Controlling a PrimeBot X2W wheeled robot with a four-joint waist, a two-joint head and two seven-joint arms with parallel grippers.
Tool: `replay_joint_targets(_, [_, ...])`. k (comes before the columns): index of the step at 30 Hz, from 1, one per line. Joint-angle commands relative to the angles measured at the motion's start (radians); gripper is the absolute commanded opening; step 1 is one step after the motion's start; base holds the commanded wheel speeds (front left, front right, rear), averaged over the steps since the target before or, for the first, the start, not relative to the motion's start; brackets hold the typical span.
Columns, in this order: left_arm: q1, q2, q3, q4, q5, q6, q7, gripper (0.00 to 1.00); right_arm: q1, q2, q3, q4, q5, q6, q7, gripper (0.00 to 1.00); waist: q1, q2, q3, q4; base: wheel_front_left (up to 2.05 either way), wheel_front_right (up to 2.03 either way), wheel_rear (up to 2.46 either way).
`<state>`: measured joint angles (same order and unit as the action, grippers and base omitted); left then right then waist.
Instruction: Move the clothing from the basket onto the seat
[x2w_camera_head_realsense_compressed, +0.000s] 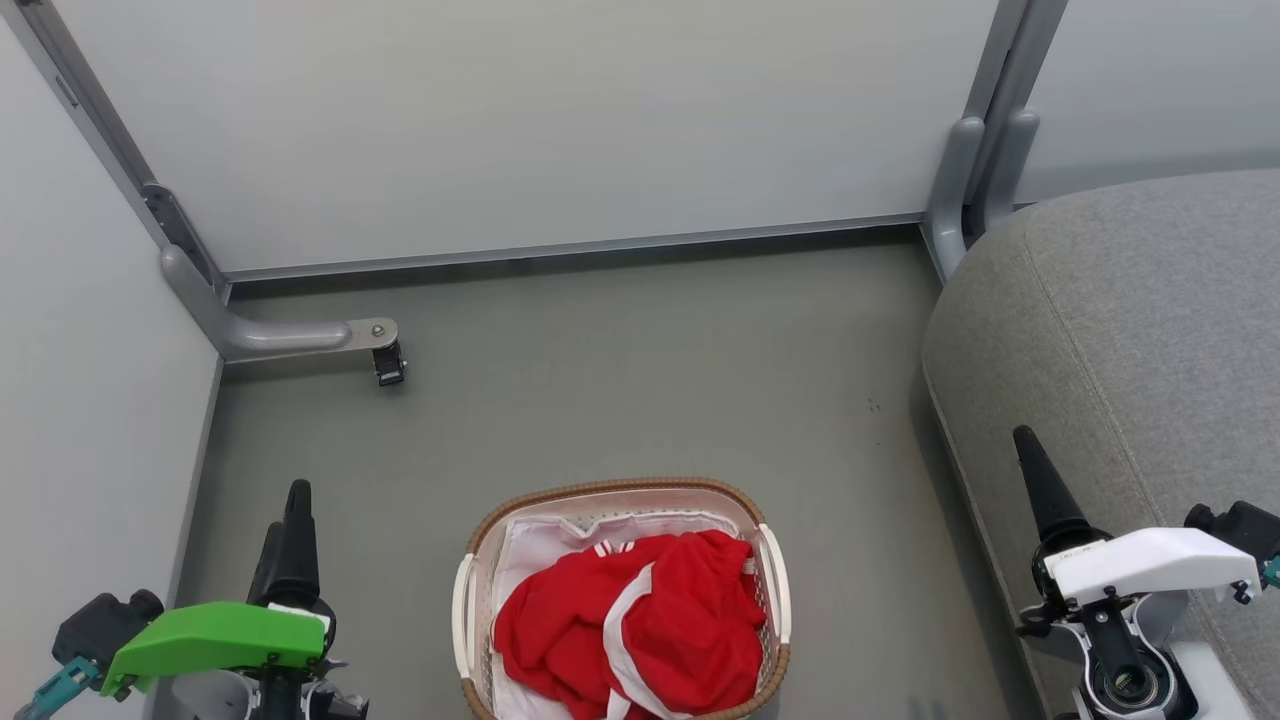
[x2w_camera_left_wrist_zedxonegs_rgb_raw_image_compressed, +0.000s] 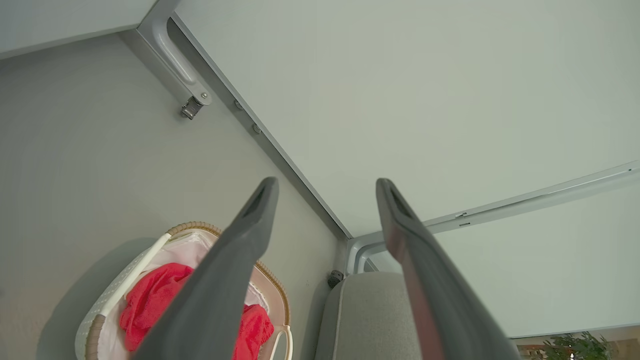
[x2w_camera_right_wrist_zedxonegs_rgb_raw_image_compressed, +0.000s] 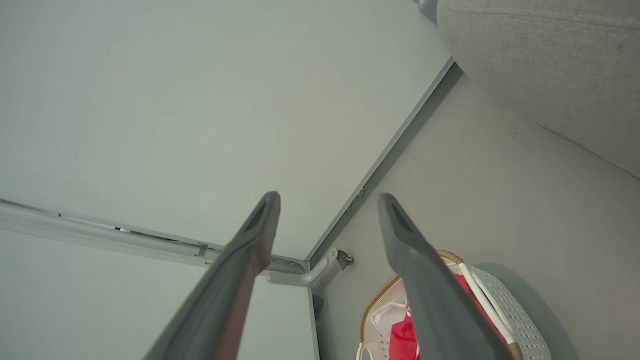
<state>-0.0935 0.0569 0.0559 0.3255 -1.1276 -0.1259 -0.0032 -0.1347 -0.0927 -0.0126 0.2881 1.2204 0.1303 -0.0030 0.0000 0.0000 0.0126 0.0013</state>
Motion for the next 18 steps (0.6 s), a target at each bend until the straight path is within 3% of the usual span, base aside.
replay_joint_targets(1, [-0.034, 0.014, -0.006, -0.008, 0.054, 0.002, -0.014, 1.0, -0.033, -0.018, 0.01, -0.011, -0.044, 0.0, -0.013, 1.0, 0.0, 0.0, 0.0, 0.0, 0.0, 0.0, 0.0])
replay_joint_targets(18, [-0.032, 0.034, -0.057, 0.013, 0.337, 0.026, -0.074, 1.0, -0.054, -0.062, 0.094, 0.012, -0.332, 0.0, -0.074, 1.0, 0.0, 0.0, 0.001, 0.004, 0.0, 0.0, 0.0])
